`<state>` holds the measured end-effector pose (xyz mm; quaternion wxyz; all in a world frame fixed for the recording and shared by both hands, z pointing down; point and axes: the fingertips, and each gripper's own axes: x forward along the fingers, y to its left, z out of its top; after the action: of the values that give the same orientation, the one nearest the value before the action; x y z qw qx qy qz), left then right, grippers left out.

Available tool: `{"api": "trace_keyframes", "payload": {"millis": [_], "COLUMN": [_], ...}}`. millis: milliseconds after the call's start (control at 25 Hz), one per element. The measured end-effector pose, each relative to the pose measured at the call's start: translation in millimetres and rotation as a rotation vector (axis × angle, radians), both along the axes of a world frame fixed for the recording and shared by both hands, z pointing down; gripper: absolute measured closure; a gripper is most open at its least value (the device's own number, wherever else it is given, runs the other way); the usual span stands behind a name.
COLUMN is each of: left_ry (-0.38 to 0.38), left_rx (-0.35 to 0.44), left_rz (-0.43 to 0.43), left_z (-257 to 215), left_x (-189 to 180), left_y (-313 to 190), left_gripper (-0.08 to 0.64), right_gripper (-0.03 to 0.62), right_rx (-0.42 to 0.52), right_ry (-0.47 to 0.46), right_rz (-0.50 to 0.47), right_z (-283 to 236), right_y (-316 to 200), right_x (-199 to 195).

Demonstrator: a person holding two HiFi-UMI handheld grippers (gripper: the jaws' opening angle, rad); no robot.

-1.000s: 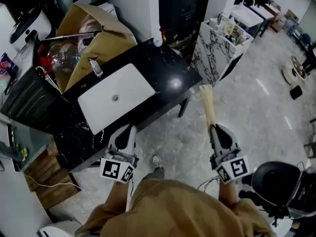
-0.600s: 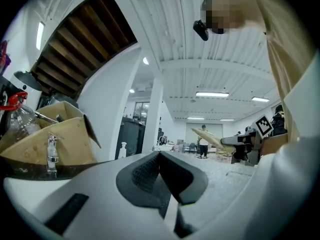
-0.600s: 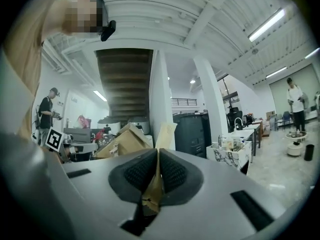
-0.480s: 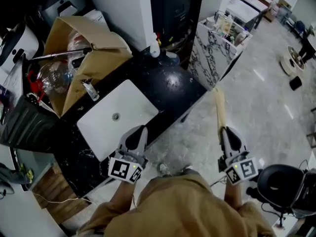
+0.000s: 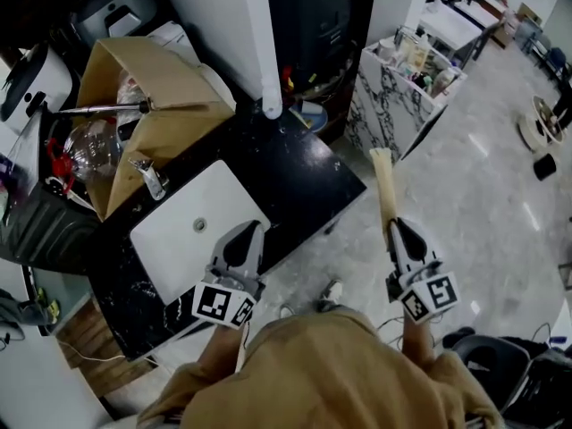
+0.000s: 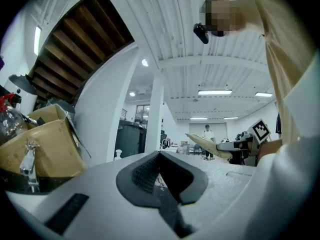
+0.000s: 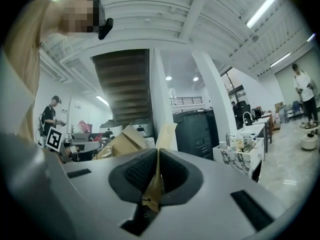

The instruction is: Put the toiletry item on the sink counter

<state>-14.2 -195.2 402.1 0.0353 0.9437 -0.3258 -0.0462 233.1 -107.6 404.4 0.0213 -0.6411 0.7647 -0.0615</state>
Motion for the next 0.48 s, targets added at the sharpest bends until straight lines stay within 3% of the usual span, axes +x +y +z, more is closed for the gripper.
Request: {"api": "trace_keyframes", "payload": {"millis": [280,480], "left_ry": [-0.014,-0.024], "left_rx": [0.042,0.042], "left_rz": [-0.114,-0.174], "left_z": [-13.2,-9.4], "left_x": [23.5,21.4], "left_y": [-29.3,-37.6], "left_gripper": [0.557,0.557], "right_gripper": [0.572,0.572], "right_rx": [0.029,0.029], "right_ry": [-0.008,-0.048], "right_rz": [-0.13,-0.169], "right_z": [-8.0,-4.4], "right_y": [-57.5,-84.7], "right_x": [23.5,31.1]}}
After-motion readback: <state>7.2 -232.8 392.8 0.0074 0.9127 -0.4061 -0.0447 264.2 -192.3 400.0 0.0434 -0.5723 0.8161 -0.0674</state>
